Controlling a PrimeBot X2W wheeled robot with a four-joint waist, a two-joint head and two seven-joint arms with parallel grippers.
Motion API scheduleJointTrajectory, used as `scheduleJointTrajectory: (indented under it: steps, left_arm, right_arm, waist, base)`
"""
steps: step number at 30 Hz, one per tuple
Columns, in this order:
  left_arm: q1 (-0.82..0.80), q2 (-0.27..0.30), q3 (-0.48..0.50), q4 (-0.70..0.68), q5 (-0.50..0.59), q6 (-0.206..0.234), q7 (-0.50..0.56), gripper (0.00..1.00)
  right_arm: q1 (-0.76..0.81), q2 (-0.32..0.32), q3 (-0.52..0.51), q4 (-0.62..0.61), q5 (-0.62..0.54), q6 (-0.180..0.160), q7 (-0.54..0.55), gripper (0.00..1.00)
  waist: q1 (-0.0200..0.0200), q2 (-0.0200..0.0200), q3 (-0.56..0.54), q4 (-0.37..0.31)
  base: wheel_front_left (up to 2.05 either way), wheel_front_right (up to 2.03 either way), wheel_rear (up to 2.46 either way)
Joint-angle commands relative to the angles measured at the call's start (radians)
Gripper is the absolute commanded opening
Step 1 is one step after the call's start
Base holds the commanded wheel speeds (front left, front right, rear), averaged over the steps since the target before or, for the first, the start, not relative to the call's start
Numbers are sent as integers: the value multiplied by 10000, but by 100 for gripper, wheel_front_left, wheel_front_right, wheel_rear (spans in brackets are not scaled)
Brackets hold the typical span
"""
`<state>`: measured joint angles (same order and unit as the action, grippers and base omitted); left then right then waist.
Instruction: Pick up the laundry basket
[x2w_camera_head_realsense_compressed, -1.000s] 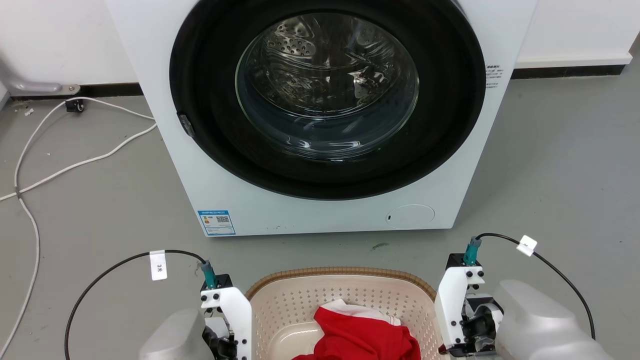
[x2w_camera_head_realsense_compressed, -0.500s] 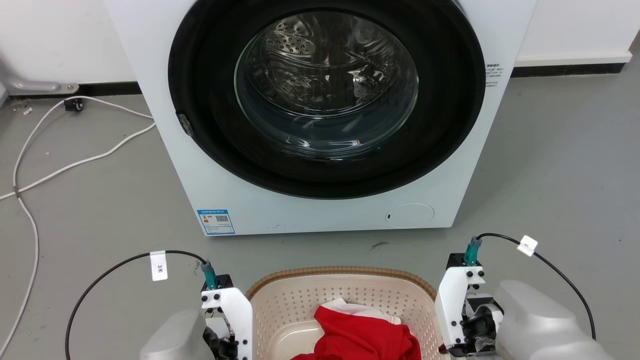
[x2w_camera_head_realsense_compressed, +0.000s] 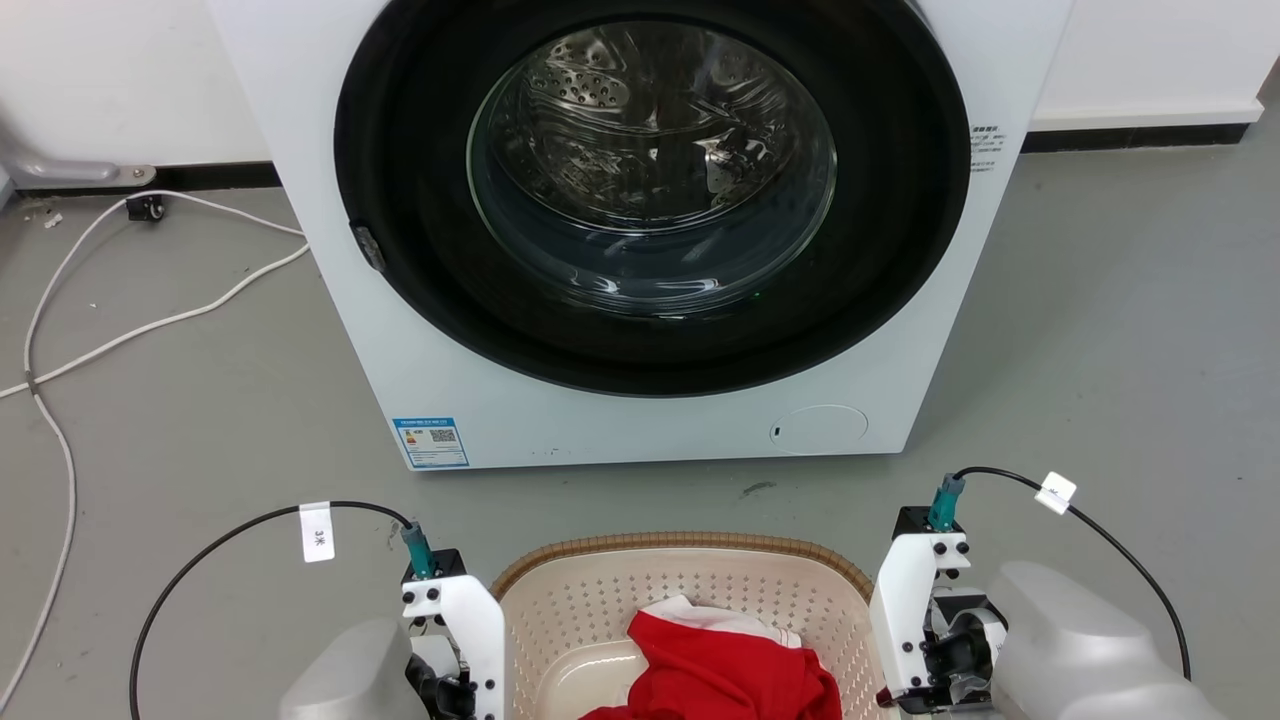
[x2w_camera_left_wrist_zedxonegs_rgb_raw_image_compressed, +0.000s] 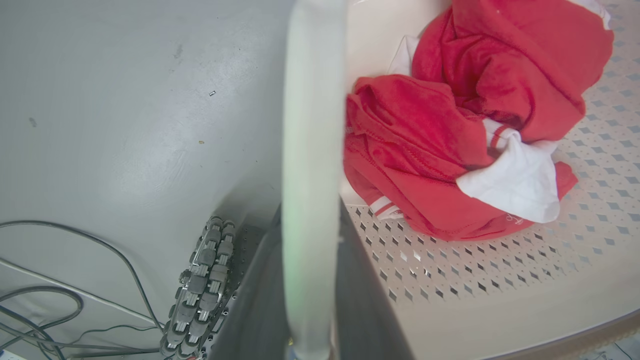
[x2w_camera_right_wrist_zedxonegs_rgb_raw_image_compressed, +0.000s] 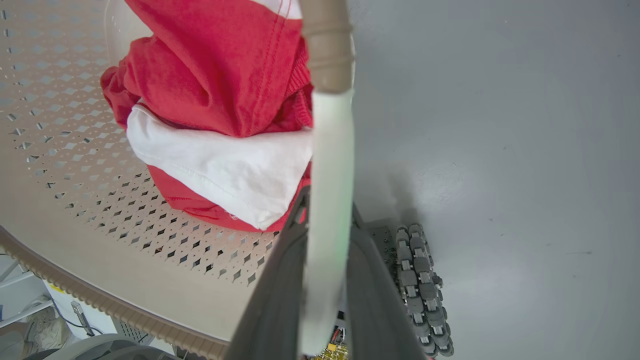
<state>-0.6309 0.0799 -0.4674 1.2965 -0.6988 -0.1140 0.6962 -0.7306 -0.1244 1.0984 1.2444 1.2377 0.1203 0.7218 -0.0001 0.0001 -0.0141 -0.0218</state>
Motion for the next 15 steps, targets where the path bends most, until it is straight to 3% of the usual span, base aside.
scheduleJointTrajectory:
  steps: [1, 15]
  left_arm:
    - [-46, -406, 12, -131, -163, -103, -57, 0]
    - [-56, -422, -116, -132, -250, -143, -160, 0]
  right_arm:
    - [53, 457, -25, -223, 161, 190, -53, 0]
    - [83, 457, 37, -190, 250, 191, -80, 0]
  waist:
    - [1, -1, 6, -5]
    - [1, -1, 62, 14]
  base:
    - [0, 0, 0]
    - [0, 0, 0]
